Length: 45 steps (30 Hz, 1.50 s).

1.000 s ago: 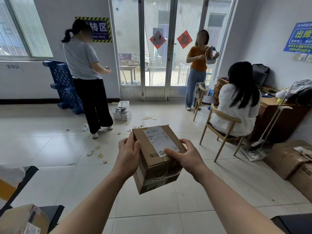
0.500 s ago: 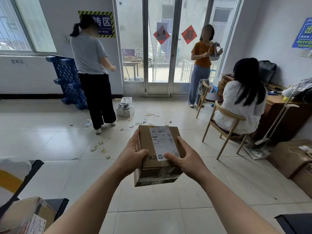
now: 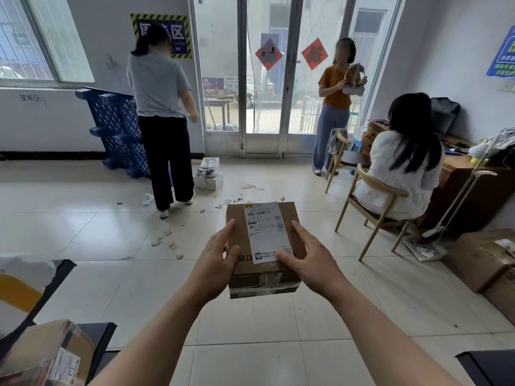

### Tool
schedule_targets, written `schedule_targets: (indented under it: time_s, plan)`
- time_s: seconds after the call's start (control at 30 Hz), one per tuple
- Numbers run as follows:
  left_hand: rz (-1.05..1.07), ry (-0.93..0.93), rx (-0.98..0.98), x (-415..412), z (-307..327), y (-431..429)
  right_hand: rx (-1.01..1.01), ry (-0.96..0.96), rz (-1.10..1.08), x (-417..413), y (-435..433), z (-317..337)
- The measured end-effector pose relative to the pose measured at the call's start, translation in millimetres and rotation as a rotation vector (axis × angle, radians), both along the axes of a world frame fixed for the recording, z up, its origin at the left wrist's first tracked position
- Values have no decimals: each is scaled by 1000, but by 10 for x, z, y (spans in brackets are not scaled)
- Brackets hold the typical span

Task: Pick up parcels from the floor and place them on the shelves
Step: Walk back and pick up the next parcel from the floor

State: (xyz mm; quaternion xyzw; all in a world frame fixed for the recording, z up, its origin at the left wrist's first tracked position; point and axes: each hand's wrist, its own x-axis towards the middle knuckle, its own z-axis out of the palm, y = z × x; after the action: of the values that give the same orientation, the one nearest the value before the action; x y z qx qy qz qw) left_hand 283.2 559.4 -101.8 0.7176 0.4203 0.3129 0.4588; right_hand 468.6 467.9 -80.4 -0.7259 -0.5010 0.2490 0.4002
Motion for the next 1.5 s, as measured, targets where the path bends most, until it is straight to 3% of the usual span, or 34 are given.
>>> schedule_targets:
  time_s: [1.0, 1.5]
  plan:
    - [62, -79, -59, -126, -102, -205, 35, 17, 69, -88, -67, -135]
    - [412, -40, -31, 58, -33, -608, 62, -156, 415, 272, 143, -100]
